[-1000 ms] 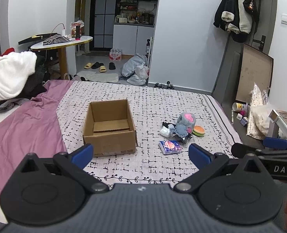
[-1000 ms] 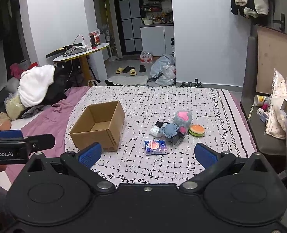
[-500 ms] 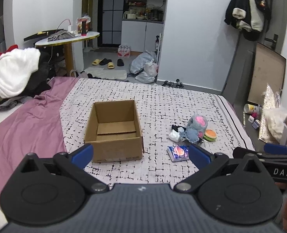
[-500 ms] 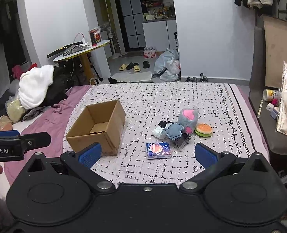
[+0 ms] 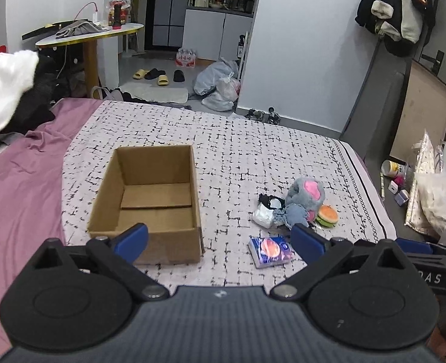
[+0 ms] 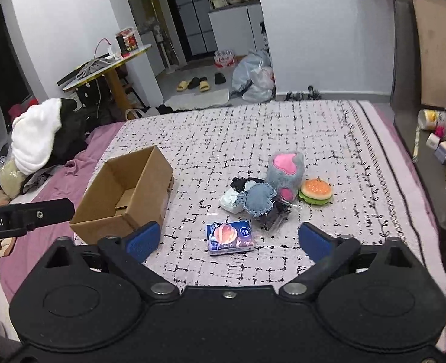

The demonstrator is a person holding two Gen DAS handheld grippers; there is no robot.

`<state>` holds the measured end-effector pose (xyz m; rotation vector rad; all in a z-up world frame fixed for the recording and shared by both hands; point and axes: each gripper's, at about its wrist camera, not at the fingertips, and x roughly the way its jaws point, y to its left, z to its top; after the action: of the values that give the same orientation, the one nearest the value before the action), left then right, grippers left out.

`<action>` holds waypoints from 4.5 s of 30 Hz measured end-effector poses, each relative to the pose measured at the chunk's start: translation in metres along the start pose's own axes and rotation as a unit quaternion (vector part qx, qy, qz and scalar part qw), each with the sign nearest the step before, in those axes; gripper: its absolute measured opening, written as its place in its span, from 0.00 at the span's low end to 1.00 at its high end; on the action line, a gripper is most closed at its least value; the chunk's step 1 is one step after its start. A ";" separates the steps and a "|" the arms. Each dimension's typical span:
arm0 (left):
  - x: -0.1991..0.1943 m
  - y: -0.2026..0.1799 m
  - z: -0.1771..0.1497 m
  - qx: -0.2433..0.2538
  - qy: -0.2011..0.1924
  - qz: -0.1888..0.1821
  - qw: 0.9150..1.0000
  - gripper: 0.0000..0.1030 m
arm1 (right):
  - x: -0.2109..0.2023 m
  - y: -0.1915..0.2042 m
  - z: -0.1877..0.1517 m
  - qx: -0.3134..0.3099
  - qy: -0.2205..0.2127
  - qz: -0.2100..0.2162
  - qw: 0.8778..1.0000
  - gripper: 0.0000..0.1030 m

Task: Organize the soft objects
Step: 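Close the left gripper on the planet packet while the right gripper grasps the denim plush, then carry the packet and denim plush in both grippers over the cardboard box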

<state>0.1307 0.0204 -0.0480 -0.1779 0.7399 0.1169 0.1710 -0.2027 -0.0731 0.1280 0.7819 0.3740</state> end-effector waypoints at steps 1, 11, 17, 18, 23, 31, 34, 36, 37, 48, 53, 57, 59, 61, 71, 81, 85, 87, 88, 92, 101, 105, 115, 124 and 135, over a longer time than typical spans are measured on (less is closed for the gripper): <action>0.006 -0.001 0.001 -0.002 0.001 0.001 1.000 0.98 | 0.004 -0.003 0.002 0.004 0.001 0.002 1.000 0.92; 0.057 -0.017 0.014 0.008 0.022 -0.031 0.999 0.94 | 0.062 -0.032 0.021 0.033 0.040 0.021 0.998 0.77; 0.083 -0.030 0.016 -0.001 0.043 -0.049 0.998 0.80 | 0.092 -0.048 0.030 0.055 0.056 0.021 0.997 0.67; 0.089 -0.031 0.016 -0.007 0.050 -0.053 0.997 0.76 | 0.098 -0.052 0.031 0.058 0.059 0.021 0.996 0.61; 0.110 -0.037 0.013 -0.029 0.061 -0.055 0.996 0.72 | 0.121 -0.062 0.029 0.071 0.052 0.034 0.996 0.55; 0.153 -0.047 -0.009 -0.055 0.092 -0.055 0.993 0.72 | 0.137 -0.080 0.012 0.084 0.053 0.041 0.994 0.53; 0.168 -0.054 -0.018 -0.052 0.102 -0.055 0.992 0.72 | 0.141 -0.086 0.009 0.098 0.054 0.048 0.993 0.50; 0.178 -0.056 -0.023 -0.054 0.106 -0.053 0.991 0.72 | 0.146 -0.089 0.007 0.104 0.061 0.047 0.992 0.49; 0.183 -0.056 -0.025 -0.058 0.108 -0.050 0.991 0.72 | 0.148 -0.091 0.006 0.106 0.064 0.048 0.991 0.49; 0.226 -0.055 -0.044 -0.085 0.150 -0.040 0.984 0.72 | 0.165 -0.099 0.002 0.131 0.071 0.072 0.986 0.48; 0.236 -0.056 -0.049 -0.089 0.153 -0.034 0.984 0.72 | 0.175 -0.099 0.003 0.136 0.070 0.076 0.985 0.48; 0.238 -0.061 -0.048 -0.072 0.148 -0.028 0.986 0.51 | 0.183 -0.094 0.004 0.128 0.073 0.078 0.986 0.49; 0.238 -0.059 -0.046 -0.082 0.149 -0.036 0.985 0.42 | 0.188 -0.090 0.004 0.122 0.073 0.076 0.987 0.49; 0.238 -0.057 -0.044 -0.086 0.150 -0.041 0.984 0.34 | 0.192 -0.087 0.003 0.117 0.075 0.069 0.988 0.49; 0.215 -0.055 -0.044 -0.072 0.130 -0.059 0.987 0.22 | 0.176 -0.086 0.003 0.102 0.040 0.059 0.992 0.14; 0.172 -0.058 -0.008 -0.023 0.097 -0.071 0.992 0.15 | 0.130 -0.083 0.015 0.115 -0.011 0.043 0.992 0.14; 0.153 -0.053 0.009 -0.020 0.071 -0.073 0.995 0.15 | 0.112 -0.077 0.023 0.117 -0.026 0.031 0.992 0.14; 0.146 -0.047 0.015 -0.029 0.060 -0.072 0.995 0.15 | 0.103 -0.073 0.025 0.121 -0.034 0.024 0.992 0.14; 0.141 -0.042 0.018 -0.036 0.055 -0.075 0.995 0.15 | 0.098 -0.071 0.026 0.120 -0.038 0.021 0.992 0.14; 0.124 -0.027 0.030 -0.052 0.035 -0.076 0.995 0.15 | 0.078 -0.058 0.034 0.118 -0.058 0.015 0.991 0.14; 0.083 0.009 0.055 -0.066 -0.016 -0.075 0.995 0.15 | 0.054 -0.018 0.046 0.103 -0.090 0.007 0.991 0.14; 0.071 0.030 0.064 -0.064 -0.031 -0.069 0.995 0.15 | 0.052 0.000 0.049 0.096 -0.091 0.002 0.991 0.14; 0.067 0.099 0.078 -0.093 -0.041 -0.052 0.993 0.15 | 0.056 0.050 0.054 0.064 -0.085 0.019 0.994 0.14; 0.095 0.140 0.081 -0.103 -0.032 -0.036 0.994 0.15 | 0.076 0.085 0.060 0.037 -0.068 0.034 0.996 0.14; 0.143 0.165 0.069 -0.112 -0.022 -0.021 0.993 0.15 | 0.117 0.127 0.067 0.004 -0.029 0.067 0.997 0.14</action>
<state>0.2533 0.2015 -0.1151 -0.4027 0.6782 0.1641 0.2583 -0.0399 -0.0719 0.1985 0.7202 0.4930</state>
